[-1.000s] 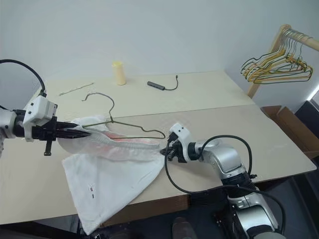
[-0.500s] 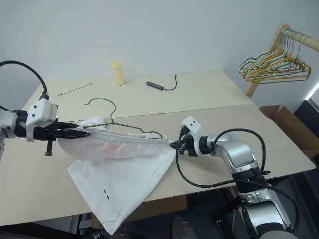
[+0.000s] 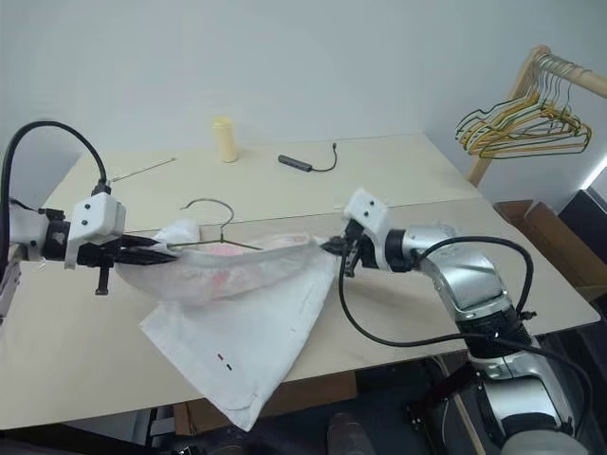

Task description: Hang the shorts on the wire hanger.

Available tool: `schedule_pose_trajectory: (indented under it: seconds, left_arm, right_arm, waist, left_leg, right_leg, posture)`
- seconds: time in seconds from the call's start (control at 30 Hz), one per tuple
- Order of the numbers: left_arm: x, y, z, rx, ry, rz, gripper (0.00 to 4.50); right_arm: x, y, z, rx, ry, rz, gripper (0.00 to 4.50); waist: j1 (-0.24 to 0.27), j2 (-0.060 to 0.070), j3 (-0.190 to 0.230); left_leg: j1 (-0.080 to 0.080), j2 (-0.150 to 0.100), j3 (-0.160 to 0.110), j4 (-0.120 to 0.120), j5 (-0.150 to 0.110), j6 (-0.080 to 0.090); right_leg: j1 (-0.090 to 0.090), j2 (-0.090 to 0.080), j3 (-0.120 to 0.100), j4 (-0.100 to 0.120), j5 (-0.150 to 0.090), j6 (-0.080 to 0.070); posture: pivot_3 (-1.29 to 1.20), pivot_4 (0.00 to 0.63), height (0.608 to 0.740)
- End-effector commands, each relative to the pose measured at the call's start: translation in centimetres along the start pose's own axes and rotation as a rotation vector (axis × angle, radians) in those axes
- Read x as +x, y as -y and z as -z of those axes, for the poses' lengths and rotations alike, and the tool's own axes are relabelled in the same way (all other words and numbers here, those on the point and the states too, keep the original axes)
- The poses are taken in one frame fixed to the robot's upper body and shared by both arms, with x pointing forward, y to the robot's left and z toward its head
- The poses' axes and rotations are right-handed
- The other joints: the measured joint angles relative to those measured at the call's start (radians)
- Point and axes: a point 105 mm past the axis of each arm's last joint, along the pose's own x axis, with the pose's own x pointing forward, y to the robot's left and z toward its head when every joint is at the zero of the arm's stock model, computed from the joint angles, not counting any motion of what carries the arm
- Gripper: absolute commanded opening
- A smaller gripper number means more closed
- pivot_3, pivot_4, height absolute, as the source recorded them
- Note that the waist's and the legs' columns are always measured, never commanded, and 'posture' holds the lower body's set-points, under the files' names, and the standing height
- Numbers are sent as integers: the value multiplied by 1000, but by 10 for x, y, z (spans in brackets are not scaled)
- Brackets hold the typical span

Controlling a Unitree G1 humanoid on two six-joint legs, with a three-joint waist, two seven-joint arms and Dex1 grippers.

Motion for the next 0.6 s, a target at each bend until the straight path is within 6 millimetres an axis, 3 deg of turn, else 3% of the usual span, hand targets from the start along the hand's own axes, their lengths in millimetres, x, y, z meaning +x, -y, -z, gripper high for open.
schedule_pose_trajectory:
  seconds: [0.03,0.27,0.6]
  left_arm:
    - [-3,-11,-12,54,31,-57,0]
    - [1,-7,-24,75,111,-31,0]
    - [-2,-3,-25,58,150,-46,0]
  right_arm:
    - [-7,2,-35,-180,38,8,48]
    - [6,2,-56,-294,30,2,48]
    - [22,-9,-41,-328,-40,-39,48]
  waist:
    - [0,0,0]
    - [-4,0,0]
    - [-1,0,0]
  left_leg:
    - [0,0,0,0,0,0]
    - [0,0,0,0,0,0]
    - [-1,0,0,0,0,0]
  right_leg:
    - [0,0,0,0,0,0]
    - [-1,0,0,0,0,0]
    - [-1,0,0,1,0,0]
  posture:
    - [-115,0,740]
    - [-108,0,740]
    - [-95,0,740]
